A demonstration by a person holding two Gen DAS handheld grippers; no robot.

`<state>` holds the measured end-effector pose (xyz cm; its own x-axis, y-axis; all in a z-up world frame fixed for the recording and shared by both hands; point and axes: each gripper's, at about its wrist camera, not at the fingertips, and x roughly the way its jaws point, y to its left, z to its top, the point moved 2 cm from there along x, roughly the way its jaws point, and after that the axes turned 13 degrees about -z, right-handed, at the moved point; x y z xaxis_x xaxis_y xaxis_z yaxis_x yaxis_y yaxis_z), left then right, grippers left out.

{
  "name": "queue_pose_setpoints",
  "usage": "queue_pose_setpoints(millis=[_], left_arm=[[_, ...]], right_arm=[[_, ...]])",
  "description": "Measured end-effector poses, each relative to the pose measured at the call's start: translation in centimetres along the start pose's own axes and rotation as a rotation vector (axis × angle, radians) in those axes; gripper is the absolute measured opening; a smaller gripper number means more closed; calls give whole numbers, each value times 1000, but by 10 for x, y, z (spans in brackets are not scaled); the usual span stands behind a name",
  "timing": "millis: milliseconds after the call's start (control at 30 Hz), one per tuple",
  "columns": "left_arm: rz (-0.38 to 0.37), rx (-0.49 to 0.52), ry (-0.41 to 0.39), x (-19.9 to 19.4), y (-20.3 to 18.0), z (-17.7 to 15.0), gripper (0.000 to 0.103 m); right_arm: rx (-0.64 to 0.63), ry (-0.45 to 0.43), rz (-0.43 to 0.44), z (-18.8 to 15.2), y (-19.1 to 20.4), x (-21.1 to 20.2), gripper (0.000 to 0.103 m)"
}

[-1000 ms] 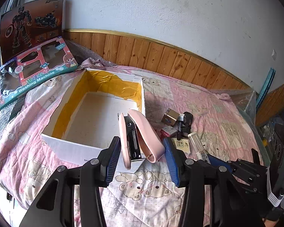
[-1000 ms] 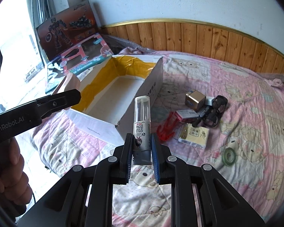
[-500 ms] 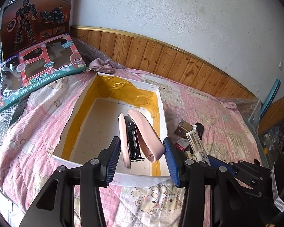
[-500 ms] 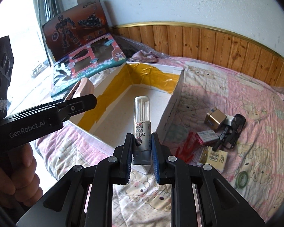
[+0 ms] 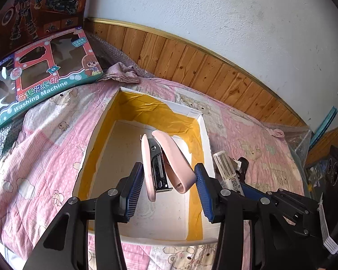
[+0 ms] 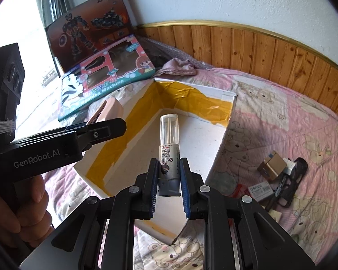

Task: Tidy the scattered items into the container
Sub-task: 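Carry the stapler and white tube over the white box with both tools, then open both tools to drop the stapler and tube into the box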

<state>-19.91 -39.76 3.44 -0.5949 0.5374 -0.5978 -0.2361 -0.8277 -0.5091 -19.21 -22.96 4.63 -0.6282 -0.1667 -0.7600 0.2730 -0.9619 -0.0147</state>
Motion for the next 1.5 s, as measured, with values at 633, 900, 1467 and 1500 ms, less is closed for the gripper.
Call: queue_pose_setpoints(millis=[633, 900, 1467, 1500], left_arm=[[11, -118, 157, 89, 48, 52, 48], [60, -151, 231, 130, 71, 58, 50], [122, -75, 125, 73, 31, 36, 50], [129, -57, 120, 68, 23, 32, 50]], right_arm=[[-40, 131, -37, 64, -17, 103, 20], [-21, 120, -65, 77, -28, 132, 33], [177, 16, 124, 20, -47, 43, 29], [182, 22, 135, 14, -46, 40, 29]])
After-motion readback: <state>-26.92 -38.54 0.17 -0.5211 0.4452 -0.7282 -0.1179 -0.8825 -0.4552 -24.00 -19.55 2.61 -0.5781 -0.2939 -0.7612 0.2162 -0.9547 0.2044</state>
